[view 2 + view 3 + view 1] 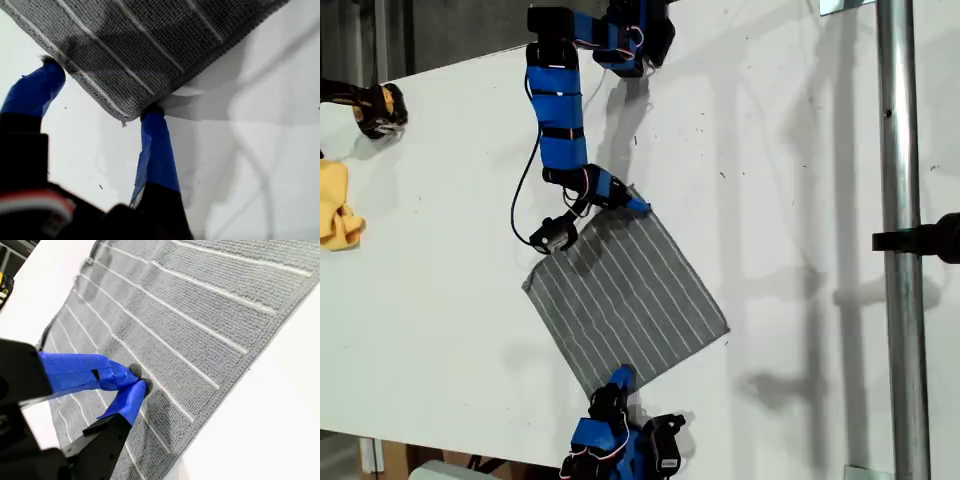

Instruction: Grasp corners of a towel and fold twice.

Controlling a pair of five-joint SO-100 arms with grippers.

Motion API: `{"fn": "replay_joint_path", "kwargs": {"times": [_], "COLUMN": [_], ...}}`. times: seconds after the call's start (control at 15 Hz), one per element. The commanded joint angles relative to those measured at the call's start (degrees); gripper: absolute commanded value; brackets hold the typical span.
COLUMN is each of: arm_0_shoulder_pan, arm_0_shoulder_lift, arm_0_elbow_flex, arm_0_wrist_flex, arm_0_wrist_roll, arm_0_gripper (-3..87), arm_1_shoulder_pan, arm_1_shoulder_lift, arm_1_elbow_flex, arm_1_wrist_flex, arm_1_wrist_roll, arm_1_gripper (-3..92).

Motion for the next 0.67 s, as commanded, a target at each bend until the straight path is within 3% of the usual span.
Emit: {"fn": "replay_joint_path", "kwargs": {"times": [0.0, 0.6], "arm_0_shoulder_pan": [0.5, 0.3], "arm_0_shoulder_lift": [0.2, 0.2], "arm_0_elbow_flex": [0.3, 0.3], "arm_0_wrist_flex": [0.1, 0.1], "arm_0_wrist_roll": [-0.5, -0.4], "arm_0_gripper": [-1.7, -1.7], "arm_1_shoulder_pan": [0.1, 0.2], "arm_1_shoulder_lift": [-0.5, -3.6], "arm_1_elbow_flex": [-2.8, -7.9], "arm_1_wrist_flex": [-0.6, 1.6], "arm_1_wrist_roll": [-0.7, -1.1], "arm_1_gripper": [32.2, 25.4]}}
